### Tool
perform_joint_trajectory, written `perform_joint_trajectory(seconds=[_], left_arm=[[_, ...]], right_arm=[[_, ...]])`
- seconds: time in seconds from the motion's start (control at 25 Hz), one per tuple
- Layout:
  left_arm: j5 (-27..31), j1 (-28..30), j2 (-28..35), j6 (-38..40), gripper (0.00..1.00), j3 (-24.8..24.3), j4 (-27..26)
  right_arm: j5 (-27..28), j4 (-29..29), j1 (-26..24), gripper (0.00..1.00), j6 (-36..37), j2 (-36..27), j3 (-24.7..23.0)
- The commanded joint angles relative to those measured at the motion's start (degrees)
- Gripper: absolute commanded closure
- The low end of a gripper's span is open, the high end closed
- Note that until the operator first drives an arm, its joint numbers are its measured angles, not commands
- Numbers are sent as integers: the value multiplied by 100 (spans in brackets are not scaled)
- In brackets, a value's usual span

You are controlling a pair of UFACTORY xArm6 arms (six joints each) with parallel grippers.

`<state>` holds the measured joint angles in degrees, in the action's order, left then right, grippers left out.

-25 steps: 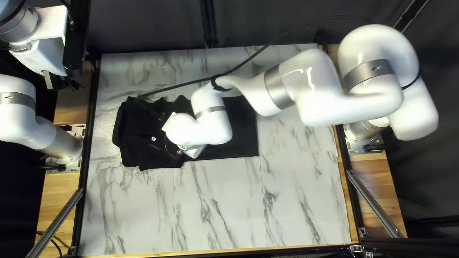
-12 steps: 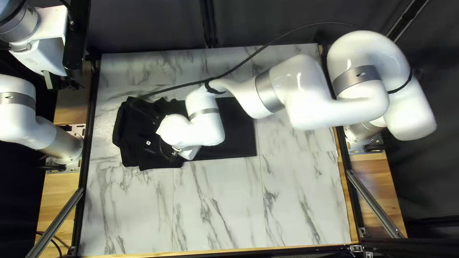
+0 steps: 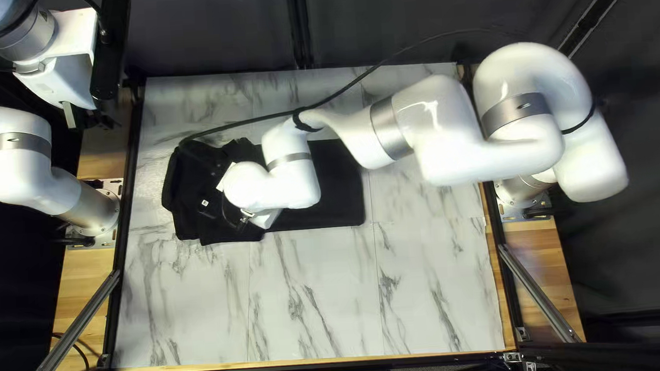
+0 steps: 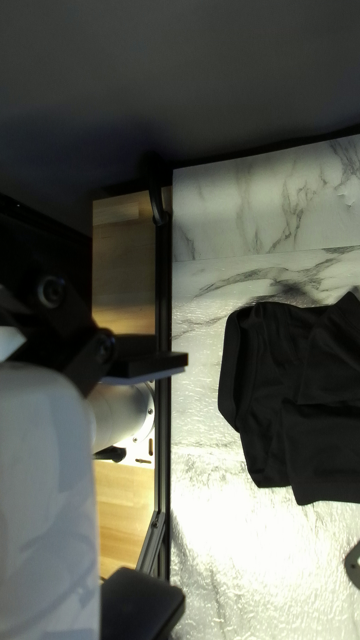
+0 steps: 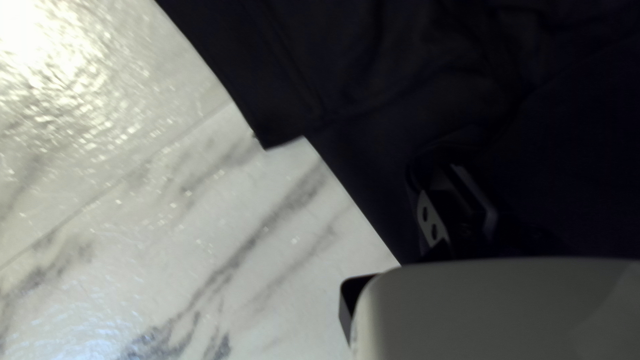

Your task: Fold t-shirt

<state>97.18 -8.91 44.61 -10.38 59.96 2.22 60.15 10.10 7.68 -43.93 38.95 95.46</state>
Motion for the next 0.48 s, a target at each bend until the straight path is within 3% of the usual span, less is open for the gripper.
perform_joint_trajectory(seconds=[0.04, 0.08, 0.28, 0.48], left_arm=[[0, 0, 0, 0, 0, 0, 0], [0, 0, 0, 0, 0, 0, 0], [0, 0, 0, 0, 0, 0, 0], [0, 0, 0, 0, 0, 0, 0]], right_arm=[[-16, -62, -9, 12, 129, 170, 104], [-3, -77, -13, 0, 151, 177, 114], [71, -113, -107, 0, 260, -271, -226], [-42, -176, -562, 0, 581, -1066, -1017]])
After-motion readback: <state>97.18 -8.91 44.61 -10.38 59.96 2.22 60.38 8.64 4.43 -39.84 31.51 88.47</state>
